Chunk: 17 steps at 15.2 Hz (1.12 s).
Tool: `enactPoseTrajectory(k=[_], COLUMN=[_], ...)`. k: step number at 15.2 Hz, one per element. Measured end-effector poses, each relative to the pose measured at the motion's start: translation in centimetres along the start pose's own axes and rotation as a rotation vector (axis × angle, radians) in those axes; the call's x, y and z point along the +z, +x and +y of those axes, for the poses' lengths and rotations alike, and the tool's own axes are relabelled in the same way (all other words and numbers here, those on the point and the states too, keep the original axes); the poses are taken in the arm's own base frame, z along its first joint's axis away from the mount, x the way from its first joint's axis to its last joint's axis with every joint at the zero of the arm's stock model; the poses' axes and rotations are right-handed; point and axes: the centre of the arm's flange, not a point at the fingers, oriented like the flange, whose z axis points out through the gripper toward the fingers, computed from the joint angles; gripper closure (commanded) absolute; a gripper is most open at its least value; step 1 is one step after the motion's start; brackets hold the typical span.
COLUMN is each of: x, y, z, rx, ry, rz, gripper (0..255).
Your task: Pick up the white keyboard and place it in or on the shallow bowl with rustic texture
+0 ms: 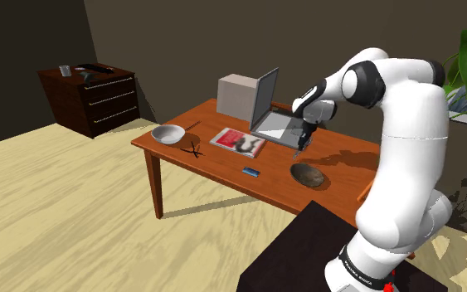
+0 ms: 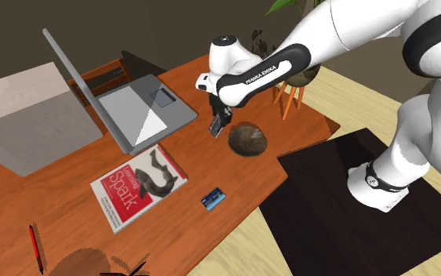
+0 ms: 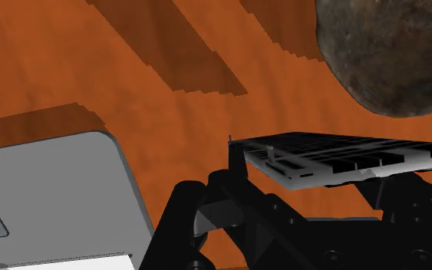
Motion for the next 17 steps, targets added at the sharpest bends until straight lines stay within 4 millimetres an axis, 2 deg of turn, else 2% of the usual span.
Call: enactPoseTrajectory(k=[9,12,17], x=[-0.9,0.4,3.0], y=[-8.0,-8.5,-8.6], z=[-9.0,-9.8,-10.0], rx=[0.001,0.0,-0.001], ry=[0.001,0.001,0.001], rz=[0.0,0.0,0.001], gripper=[255,255,255])
